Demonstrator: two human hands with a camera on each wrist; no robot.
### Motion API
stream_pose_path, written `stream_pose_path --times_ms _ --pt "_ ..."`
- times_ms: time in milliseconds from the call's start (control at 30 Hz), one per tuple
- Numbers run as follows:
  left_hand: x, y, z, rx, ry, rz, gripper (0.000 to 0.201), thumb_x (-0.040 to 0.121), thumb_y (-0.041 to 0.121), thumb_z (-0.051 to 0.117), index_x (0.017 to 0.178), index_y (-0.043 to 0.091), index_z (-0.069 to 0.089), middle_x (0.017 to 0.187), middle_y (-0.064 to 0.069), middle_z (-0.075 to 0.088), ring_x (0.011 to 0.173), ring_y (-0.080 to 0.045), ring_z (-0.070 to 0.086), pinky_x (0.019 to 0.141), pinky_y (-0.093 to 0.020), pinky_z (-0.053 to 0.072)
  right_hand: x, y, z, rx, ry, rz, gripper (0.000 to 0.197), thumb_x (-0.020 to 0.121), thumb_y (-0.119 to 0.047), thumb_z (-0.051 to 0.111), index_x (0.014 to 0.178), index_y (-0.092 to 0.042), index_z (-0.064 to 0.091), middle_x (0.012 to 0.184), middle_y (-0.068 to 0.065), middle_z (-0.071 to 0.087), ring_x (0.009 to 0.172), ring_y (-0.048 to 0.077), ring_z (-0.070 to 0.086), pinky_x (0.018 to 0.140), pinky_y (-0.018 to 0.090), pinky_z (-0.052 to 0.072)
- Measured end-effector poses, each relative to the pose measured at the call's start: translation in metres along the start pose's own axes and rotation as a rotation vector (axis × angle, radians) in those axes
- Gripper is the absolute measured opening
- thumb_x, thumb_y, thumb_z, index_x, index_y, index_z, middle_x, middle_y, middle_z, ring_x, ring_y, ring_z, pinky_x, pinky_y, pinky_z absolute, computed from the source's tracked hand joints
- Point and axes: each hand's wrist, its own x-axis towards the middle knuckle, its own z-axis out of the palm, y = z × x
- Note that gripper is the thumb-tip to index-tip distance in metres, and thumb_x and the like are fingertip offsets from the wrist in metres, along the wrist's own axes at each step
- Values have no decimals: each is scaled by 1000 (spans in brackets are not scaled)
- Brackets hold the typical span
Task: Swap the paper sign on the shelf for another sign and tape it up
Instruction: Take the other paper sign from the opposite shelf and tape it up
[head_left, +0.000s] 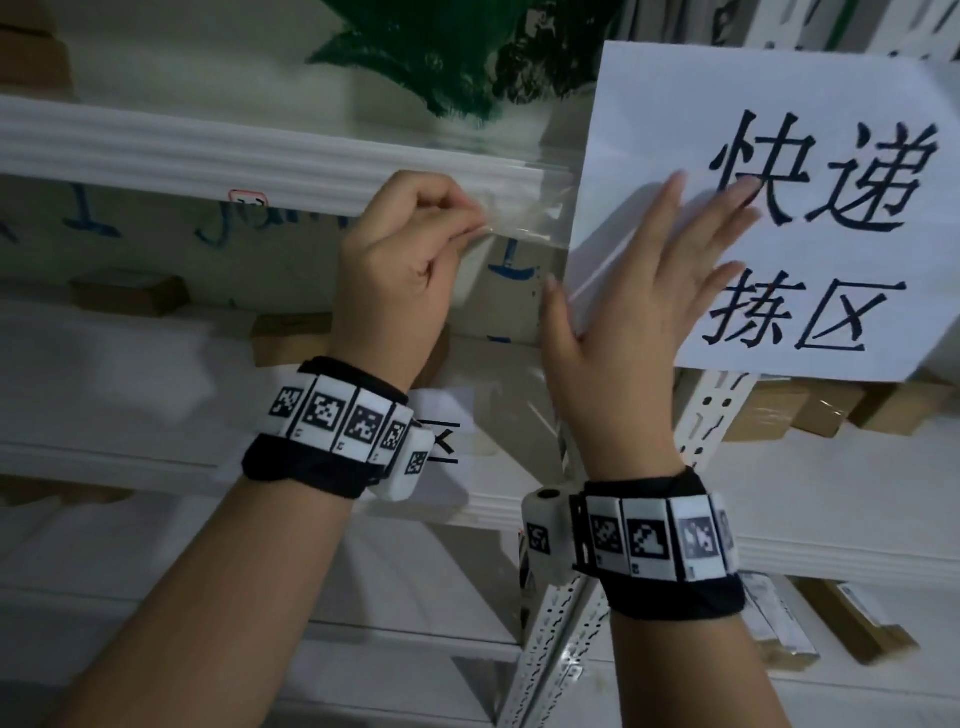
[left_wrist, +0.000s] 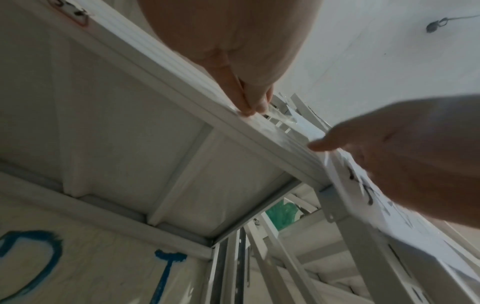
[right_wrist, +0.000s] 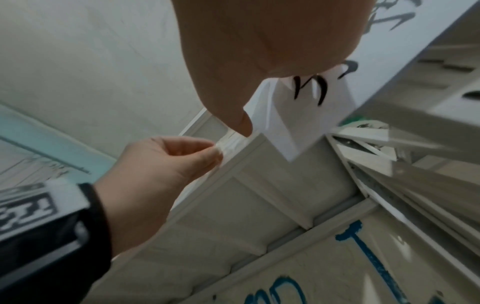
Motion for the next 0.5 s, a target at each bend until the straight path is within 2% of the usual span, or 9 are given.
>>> stream_pose_path --times_ms 100,167,267,400,500 --pt "0 -5 3 27 14 0 9 97 -3 73 99 -7 81 102 -21 70 93 -20 68 89 -20 56 -7 -10 15 -14 -83 -170 87 102 -10 59 171 7 9 176 39 -7 165 56 -12 134 62 -13" --pt "0 -9 6 61 37 -19 9 97 -2 74 98 -6 82 99 -21 69 92 -23 67 86 -25 58 -11 -15 27 -22 -159 -235 88 97 -4 58 171 6 11 179 34 -4 167 50 -9 134 58 -13" --pt "-2 -15 11 119 40 -26 10 97 2 75 96 -4 83 97 -21 67 90 -32 67 79 -42 59 -11 -16 38 -67 -175 -229 93 94 -5 62 172 3 12 180 29 -1 169 44 -5 137 60 -8" --pt "-7 -12 15 139 37 -43 10 97 2 75 97 -5 82 99 -23 64 91 -36 65 80 -41 57 -11 -15 44 -181 -121 -231 96 93 -10 65 173 -1 12 181 26 2 171 42 0 137 62 1" --pt "-8 -9 16 152 34 -33 10 96 -1 72 98 -5 81 101 -24 63 94 -37 64 80 -43 56 -13 -17 50 -262 -63 -252 87 99 -14 60 173 -2 16 181 27 6 171 42 5 137 62 6"
